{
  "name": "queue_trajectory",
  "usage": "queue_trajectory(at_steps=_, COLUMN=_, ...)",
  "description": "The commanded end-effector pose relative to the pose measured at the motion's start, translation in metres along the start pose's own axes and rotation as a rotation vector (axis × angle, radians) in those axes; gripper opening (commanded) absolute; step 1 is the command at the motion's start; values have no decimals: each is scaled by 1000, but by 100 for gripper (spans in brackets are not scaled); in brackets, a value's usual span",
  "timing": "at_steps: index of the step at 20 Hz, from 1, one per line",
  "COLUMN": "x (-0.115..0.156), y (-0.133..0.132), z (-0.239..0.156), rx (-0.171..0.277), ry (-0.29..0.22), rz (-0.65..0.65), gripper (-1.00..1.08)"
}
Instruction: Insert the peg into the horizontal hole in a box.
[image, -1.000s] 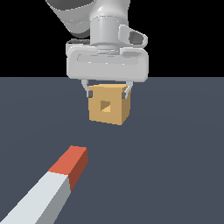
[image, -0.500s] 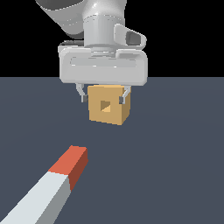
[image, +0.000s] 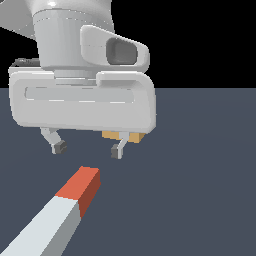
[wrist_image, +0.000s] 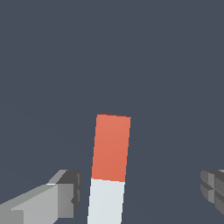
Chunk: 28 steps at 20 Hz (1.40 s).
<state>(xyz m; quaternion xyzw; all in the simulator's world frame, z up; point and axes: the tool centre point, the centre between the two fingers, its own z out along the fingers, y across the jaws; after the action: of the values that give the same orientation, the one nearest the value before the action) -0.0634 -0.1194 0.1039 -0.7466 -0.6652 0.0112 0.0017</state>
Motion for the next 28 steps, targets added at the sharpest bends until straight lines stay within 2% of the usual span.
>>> queue_trajectory(at_steps=1, x=-28, y=-10, z=11, rx=-6, ry=3, rz=30, gripper=100)
queue_trajectory(at_steps=6, x=-67, y=-24, z=27, rx=-14, ry=10, rz=72, gripper=100)
queue_trajectory(at_steps=10, x=-82, y=-29, z=34, rx=-16, ry=13, rz=87, gripper=100)
queue_trajectory(at_steps=18, x=-84, y=-30, z=40, rx=-16, ry=13, rz=90, gripper=100)
queue_trajectory(at_steps=28, x=-84, y=-30, z=79, rx=-16, ry=15, rz=91, gripper=100)
